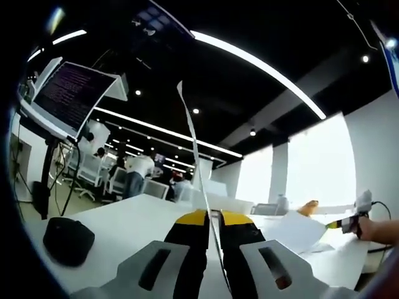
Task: Organize the stack of printing papers by aligning and flattening the scattered papers on the table
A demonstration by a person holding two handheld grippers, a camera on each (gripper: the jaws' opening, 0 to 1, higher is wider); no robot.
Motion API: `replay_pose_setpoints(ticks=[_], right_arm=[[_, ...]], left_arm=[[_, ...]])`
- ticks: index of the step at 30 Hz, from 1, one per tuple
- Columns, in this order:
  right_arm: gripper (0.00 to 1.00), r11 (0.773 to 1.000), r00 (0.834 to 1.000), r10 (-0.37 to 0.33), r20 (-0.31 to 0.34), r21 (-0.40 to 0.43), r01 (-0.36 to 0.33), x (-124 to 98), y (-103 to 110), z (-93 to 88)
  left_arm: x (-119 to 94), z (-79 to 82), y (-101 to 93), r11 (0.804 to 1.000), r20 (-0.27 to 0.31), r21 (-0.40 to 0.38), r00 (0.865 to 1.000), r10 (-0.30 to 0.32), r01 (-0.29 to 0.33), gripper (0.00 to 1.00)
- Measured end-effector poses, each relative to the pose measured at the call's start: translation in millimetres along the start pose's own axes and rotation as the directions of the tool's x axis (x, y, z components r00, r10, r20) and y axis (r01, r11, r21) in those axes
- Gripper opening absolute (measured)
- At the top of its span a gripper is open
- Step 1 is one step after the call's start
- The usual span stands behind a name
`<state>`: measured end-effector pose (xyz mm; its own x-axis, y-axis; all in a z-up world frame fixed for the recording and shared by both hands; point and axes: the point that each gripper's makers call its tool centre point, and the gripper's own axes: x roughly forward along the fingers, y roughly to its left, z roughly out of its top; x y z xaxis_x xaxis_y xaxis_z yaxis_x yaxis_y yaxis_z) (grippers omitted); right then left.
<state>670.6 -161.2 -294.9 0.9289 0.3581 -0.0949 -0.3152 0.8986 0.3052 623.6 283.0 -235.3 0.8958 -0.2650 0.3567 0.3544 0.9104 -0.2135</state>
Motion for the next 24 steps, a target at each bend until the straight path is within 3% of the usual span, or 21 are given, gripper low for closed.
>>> replay_pose_setpoints(ticks=[14, 24], right_arm=[[0.0, 0.992, 0.993, 0.047, 0.108, 0.116, -0.059, -1.6, -2.7, 27.2], [0.0, 0.989, 0.981, 0.137, 0.139, 0.03, -0.142, -6.2, 30.8, 68.1]], left_arm=[[1.8, -3.7, -0.7, 1.0, -0.022, 0.017, 1.0, 0.009, -0.009, 0.12], [2.4, -5.5, -2.9, 1.0, -0.032, 0.018, 0.999, 0.002, -0.002, 0.14]])
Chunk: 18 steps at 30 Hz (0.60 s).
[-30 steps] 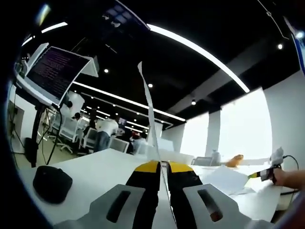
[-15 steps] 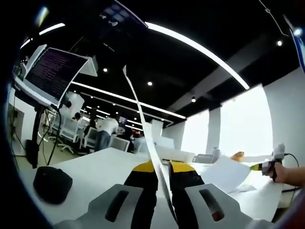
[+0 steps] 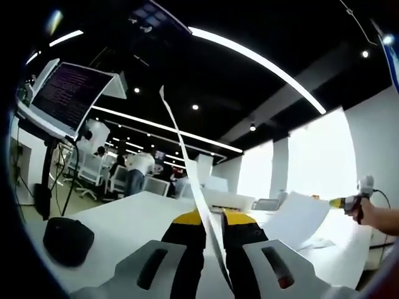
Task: Organize the stack of printing papers by aligning and flattening the scattered papers on the table
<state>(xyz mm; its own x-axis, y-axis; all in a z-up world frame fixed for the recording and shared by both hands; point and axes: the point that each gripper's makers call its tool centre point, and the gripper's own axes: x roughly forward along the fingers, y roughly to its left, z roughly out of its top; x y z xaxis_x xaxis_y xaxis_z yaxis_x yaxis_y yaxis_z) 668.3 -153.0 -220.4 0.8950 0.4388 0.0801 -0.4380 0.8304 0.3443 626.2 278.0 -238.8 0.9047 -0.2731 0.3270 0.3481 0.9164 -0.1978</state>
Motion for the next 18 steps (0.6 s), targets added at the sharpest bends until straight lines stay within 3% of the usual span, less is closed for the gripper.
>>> replay_pose_setpoints(ticks=[9, 18], right_arm=[[0.0, 0.992, 0.993, 0.108, 0.046, -0.067, -0.104, 1.2, 53.0, 41.2], [0.0, 0.976, 0.974, 0.204, 0.102, -0.097, -0.195, -1.9, 87.2, 81.7]], left_arm=[[0.2, -0.1, 0.2, 1.0, 0.001, -0.007, 1.0, -0.003, 0.003, 0.15], [0.7, -0.7, 0.6, 1.0, -0.001, -0.006, 1.0, -0.007, 0.007, 0.15]])
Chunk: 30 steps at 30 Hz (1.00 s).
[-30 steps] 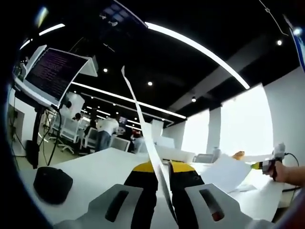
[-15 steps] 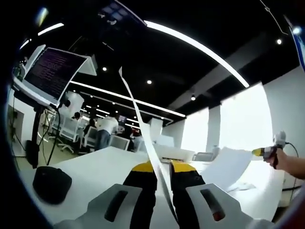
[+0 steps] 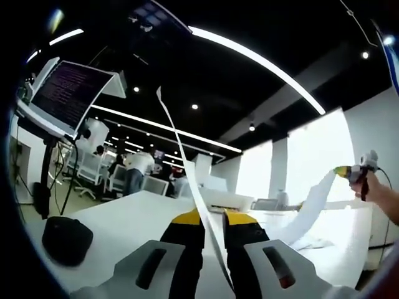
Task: Organize the stack of printing papers by aligning and flattening the scattered papers on the table
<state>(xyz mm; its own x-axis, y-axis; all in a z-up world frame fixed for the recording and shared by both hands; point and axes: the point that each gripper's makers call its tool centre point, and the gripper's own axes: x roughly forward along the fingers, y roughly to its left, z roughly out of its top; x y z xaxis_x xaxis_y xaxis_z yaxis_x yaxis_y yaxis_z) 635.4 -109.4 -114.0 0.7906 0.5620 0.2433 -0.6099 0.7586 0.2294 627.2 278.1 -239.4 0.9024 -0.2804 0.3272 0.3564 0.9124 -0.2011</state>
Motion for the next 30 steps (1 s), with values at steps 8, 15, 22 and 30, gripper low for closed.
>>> replay_pose_setpoints(ticks=[8, 15, 22, 30], right_arm=[[0.0, 0.997, 0.997, 0.073, 0.008, -0.021, -0.073, 3.8, 30.3, 19.7], [0.0, 0.982, 0.982, 0.19, 0.01, -0.003, -0.19, 10.8, 66.6, 38.6], [0.0, 0.965, 0.965, 0.262, 0.01, 0.023, -0.263, 16.5, 86.3, 50.8], [0.0, 0.959, 0.959, 0.285, 0.008, 0.0, -0.285, 17.0, 99.3, 58.8]], left_arm=[[0.7, -2.3, -0.9, 1.0, -0.012, 0.012, 1.0, -0.007, 0.007, 0.16], [1.4, -4.6, 0.1, 1.0, -0.022, 0.023, 1.0, -0.007, 0.008, 0.17], [1.6, -4.8, 1.9, 1.0, -0.022, 0.021, 1.0, -0.009, 0.01, 0.17], [1.5, -4.9, 1.2, 1.0, -0.024, 0.023, 1.0, -0.01, 0.011, 0.17]])
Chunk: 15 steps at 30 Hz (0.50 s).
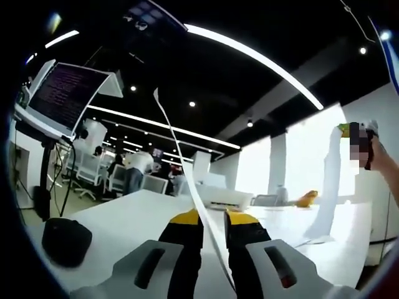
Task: Organize the stack of printing papers by aligning and flattening the scattered papers on the table
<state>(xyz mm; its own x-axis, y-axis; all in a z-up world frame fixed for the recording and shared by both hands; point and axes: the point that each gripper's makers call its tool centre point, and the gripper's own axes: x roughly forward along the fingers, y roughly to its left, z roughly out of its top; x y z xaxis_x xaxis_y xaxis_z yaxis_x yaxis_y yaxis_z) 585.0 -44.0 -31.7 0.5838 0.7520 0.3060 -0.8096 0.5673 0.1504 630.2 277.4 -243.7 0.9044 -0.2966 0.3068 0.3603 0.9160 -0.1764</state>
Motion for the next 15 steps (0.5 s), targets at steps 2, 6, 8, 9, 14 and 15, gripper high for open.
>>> replay_pose_setpoints(ticks=[2, 6, 8, 9, 14, 15], right_arm=[[0.0, 1.0, 1.0, 0.005, 0.003, -0.004, -0.005, 0.1, 1.2, 2.8], [0.0, 1.0, 1.0, 0.026, 0.014, 0.005, -0.026, 2.0, 2.9, 11.1], [0.0, 0.999, 0.999, 0.038, 0.021, 0.013, -0.039, 3.2, 6.1, 13.5], [0.0, 0.999, 0.999, 0.044, 0.022, 0.016, -0.044, 4.1, 7.3, 14.5], [0.0, 0.996, 0.997, 0.079, 0.019, 0.04, -0.08, 10.8, 13.2, 16.9], [0.0, 0.995, 0.996, 0.09, 0.013, 0.049, -0.09, 13.0, 14.7, 16.6]], left_arm=[[0.1, -0.3, -0.8, 1.0, -0.002, 0.002, 1.0, -0.001, 0.001, 0.17], [0.4, -0.9, -1.5, 1.0, -0.005, 0.005, 1.0, -0.002, 0.002, 0.17], [0.4, -0.9, -1.5, 1.0, -0.005, 0.005, 1.0, -0.001, 0.001, 0.17], [0.3, -0.9, -1.9, 1.0, -0.005, 0.005, 1.0, -0.001, 0.001, 0.17], [0.4, -0.8, -2.2, 1.0, -0.005, 0.006, 1.0, -0.002, 0.002, 0.17], [0.5, -1.0, -2.3, 1.0, -0.006, 0.006, 1.0, -0.003, 0.003, 0.17]])
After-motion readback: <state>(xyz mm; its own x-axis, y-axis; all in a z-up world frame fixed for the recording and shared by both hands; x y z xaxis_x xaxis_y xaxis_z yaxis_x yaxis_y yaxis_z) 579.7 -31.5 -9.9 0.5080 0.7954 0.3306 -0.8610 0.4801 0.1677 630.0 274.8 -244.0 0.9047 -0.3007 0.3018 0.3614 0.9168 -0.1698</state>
